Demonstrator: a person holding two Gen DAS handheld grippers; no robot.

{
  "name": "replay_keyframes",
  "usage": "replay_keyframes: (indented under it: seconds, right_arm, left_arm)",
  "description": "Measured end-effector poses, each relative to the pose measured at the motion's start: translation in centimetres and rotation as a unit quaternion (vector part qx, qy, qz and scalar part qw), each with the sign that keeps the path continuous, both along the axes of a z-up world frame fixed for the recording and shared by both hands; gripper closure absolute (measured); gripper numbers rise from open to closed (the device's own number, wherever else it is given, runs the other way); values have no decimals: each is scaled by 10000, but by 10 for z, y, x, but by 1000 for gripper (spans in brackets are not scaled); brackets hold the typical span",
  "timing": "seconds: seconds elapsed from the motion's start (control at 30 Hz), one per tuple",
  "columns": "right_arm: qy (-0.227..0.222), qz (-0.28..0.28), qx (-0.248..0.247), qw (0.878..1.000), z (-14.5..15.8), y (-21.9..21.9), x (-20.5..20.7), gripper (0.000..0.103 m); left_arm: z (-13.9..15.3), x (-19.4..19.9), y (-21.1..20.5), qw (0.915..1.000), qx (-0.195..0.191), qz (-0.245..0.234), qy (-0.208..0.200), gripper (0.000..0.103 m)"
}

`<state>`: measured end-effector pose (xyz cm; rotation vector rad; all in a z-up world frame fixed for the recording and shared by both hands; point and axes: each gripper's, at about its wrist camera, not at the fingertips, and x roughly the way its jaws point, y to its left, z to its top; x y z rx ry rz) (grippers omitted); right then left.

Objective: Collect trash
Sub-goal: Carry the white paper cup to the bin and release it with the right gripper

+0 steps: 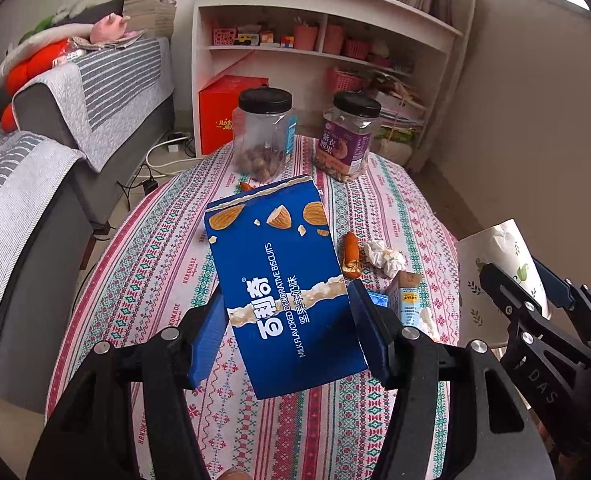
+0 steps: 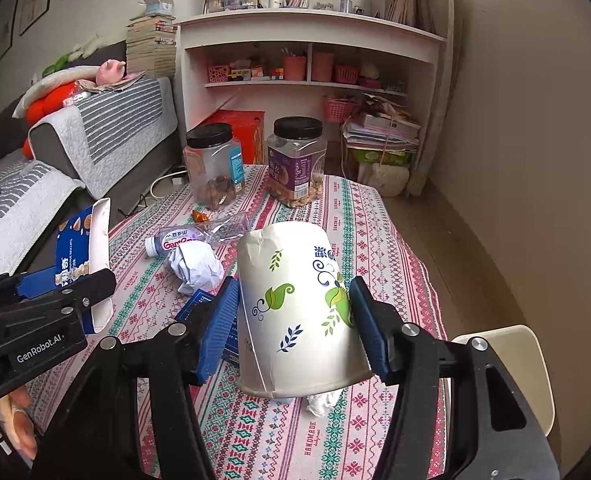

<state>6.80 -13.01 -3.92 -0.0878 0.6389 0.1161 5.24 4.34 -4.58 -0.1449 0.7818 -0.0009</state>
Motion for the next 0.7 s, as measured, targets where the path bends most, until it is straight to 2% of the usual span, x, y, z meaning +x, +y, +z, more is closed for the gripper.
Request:
replay_keyframes:
  seconds: [0.2, 0.7]
  right_arm:
    - [-57, -155, 14, 9999, 3, -16, -5, 49]
    - [-80, -766, 27, 9970, 8, -72, -16, 48]
  left_arm:
    - [3, -1, -18, 9998, 31, -151, -135, 44]
    - [-4, 2, -55, 9987, 12, -482, -158, 44]
